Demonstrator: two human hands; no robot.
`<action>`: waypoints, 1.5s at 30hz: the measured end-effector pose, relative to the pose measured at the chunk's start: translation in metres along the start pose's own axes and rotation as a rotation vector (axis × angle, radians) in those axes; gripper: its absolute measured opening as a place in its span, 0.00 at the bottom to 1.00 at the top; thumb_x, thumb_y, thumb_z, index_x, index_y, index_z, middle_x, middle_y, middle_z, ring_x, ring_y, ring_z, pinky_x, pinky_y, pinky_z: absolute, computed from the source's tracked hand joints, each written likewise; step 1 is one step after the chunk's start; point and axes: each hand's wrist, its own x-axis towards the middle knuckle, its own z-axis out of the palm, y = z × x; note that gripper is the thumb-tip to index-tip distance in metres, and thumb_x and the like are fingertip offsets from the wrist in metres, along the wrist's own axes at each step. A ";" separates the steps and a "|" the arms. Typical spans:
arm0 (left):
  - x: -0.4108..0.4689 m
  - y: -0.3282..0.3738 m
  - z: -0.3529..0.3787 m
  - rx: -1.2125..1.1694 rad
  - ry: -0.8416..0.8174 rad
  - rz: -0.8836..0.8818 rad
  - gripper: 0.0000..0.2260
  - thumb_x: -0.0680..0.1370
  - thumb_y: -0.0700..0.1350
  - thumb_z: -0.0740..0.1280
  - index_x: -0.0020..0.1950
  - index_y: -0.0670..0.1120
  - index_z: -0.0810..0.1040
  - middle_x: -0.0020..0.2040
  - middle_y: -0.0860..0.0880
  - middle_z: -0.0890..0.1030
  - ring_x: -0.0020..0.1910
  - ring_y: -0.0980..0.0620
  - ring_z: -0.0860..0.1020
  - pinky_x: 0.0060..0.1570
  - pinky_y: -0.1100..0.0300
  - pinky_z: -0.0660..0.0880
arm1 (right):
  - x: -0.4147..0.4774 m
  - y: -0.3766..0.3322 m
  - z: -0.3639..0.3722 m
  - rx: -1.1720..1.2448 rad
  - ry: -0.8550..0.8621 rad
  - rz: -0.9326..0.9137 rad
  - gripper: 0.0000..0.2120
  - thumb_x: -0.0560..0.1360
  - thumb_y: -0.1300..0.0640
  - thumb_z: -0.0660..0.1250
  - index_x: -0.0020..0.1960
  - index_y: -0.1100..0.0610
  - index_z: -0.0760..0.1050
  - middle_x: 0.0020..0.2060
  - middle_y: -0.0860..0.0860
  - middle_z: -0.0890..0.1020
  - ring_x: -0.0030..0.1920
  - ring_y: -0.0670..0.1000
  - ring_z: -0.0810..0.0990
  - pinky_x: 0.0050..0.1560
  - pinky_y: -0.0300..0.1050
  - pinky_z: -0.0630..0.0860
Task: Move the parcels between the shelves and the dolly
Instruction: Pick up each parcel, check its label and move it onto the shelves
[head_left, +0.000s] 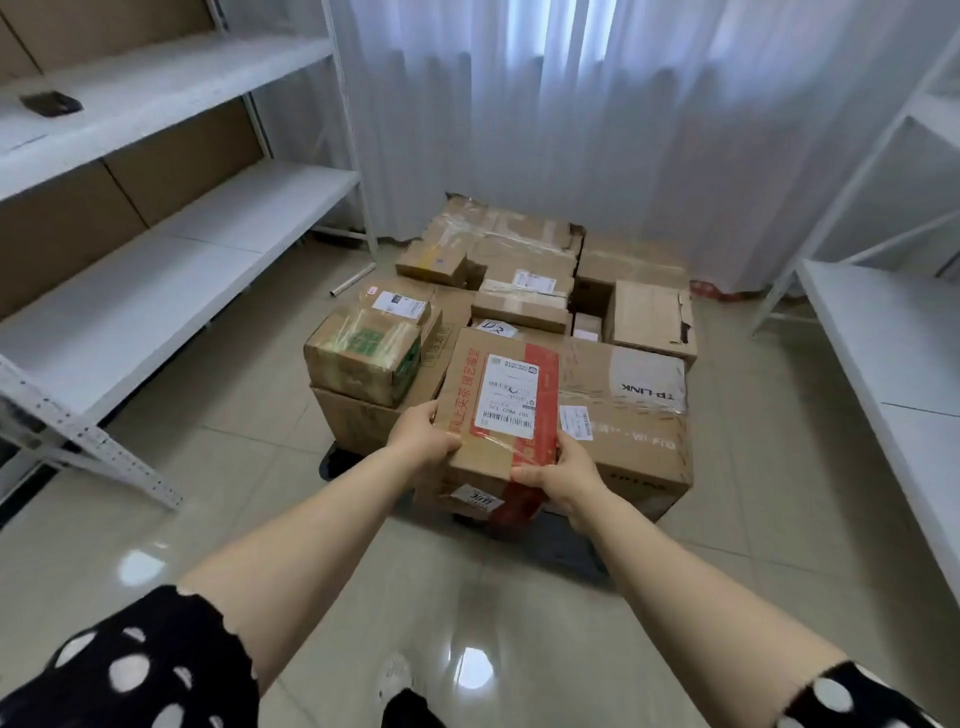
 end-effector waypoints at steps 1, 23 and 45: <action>0.020 0.000 -0.006 0.001 -0.002 -0.008 0.21 0.74 0.36 0.69 0.67 0.46 0.74 0.61 0.47 0.80 0.59 0.47 0.77 0.61 0.49 0.74 | 0.017 -0.005 0.008 0.004 0.003 0.003 0.27 0.66 0.73 0.73 0.58 0.53 0.72 0.47 0.48 0.81 0.50 0.49 0.80 0.55 0.47 0.77; 0.383 -0.049 -0.069 0.575 -0.321 0.039 0.41 0.73 0.40 0.71 0.79 0.50 0.50 0.74 0.44 0.61 0.70 0.43 0.66 0.69 0.50 0.65 | 0.360 -0.013 0.136 -0.011 0.121 0.218 0.26 0.69 0.72 0.69 0.61 0.52 0.70 0.46 0.44 0.79 0.47 0.45 0.79 0.47 0.40 0.77; 0.423 -0.108 -0.029 1.023 -0.250 0.056 0.38 0.77 0.33 0.64 0.78 0.45 0.43 0.77 0.38 0.38 0.77 0.40 0.42 0.73 0.51 0.53 | 0.417 0.047 0.150 -0.469 -0.075 0.310 0.29 0.77 0.62 0.65 0.71 0.60 0.53 0.65 0.53 0.73 0.64 0.53 0.73 0.61 0.45 0.70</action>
